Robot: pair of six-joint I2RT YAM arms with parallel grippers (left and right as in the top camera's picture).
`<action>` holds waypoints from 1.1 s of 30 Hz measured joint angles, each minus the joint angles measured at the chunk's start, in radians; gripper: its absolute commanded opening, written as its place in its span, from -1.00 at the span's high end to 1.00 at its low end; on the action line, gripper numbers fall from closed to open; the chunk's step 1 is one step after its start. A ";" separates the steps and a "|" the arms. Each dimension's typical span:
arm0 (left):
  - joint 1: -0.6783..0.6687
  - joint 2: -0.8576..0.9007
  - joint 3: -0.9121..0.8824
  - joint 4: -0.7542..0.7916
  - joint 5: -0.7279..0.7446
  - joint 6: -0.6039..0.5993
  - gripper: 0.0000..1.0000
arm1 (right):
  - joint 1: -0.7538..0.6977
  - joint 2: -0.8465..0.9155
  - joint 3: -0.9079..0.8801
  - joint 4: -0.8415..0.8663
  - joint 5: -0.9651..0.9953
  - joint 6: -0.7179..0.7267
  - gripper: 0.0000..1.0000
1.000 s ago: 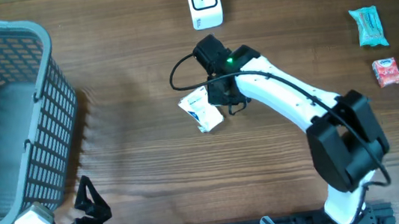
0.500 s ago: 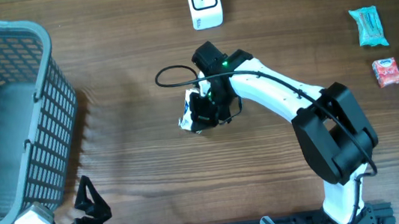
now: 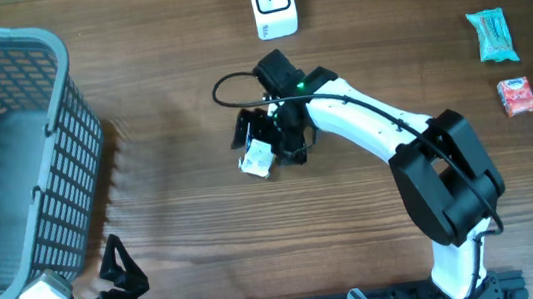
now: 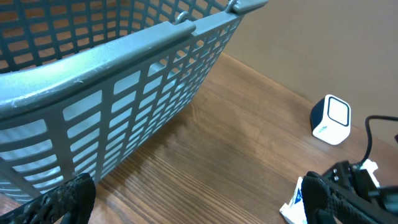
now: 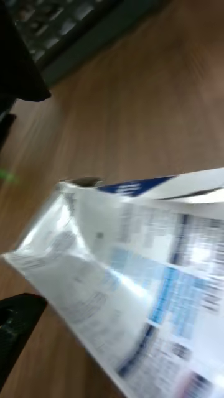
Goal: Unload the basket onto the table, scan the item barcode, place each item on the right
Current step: 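Lift the Hansaplast box and rotate it in the right gripper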
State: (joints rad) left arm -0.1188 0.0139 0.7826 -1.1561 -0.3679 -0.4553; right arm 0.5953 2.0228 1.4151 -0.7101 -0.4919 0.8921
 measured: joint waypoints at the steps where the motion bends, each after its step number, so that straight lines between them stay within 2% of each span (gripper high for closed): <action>1: 0.000 0.000 0.000 0.000 0.000 0.000 -1.00 | 0.000 0.000 0.000 0.003 0.040 0.025 -0.99; 5: 0.000 0.000 0.000 0.000 0.000 0.000 -1.00 | 0.018 0.001 -0.001 -0.072 0.236 0.101 -0.99; 13: 0.000 0.000 0.000 0.000 0.000 0.000 -1.00 | 0.136 0.038 -0.001 -0.001 0.374 0.154 -0.99; 14: 0.000 0.000 0.000 0.000 0.000 0.000 -1.00 | 0.137 0.049 0.011 0.002 0.377 0.162 -0.92; 16: 0.000 0.000 0.000 0.000 0.000 0.000 -1.00 | 0.137 0.065 0.029 -0.006 0.377 0.171 -0.63; 17: 0.000 0.000 0.000 0.000 0.000 0.000 -1.00 | 0.140 0.079 0.047 -0.020 0.378 0.174 -0.40; 20: 0.000 0.000 0.000 0.000 0.000 0.000 -1.00 | 0.146 0.103 0.076 -0.037 0.383 0.185 0.08; 22: 0.000 0.000 0.000 0.000 0.000 0.000 -1.00 | 0.147 0.111 0.091 -0.074 0.389 0.191 0.27; 24: 0.000 0.000 0.000 0.000 0.000 0.000 -1.00 | 0.148 0.113 0.113 -0.107 0.389 0.198 0.35; 27: 0.000 0.000 0.000 0.000 0.000 0.000 -1.00 | 0.151 0.124 0.150 -0.223 0.420 0.199 0.35; 30: 0.000 0.000 0.000 0.000 0.000 0.000 -1.00 | 0.159 0.166 0.233 -0.463 0.564 0.173 0.43; 33: 0.000 0.000 0.000 0.000 0.000 0.000 -1.00 | 0.159 0.184 0.261 -0.555 0.734 0.050 0.42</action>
State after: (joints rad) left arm -0.1188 0.0139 0.7826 -1.1561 -0.3679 -0.4549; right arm 0.7540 2.2070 1.6764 -1.2652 0.2424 0.9421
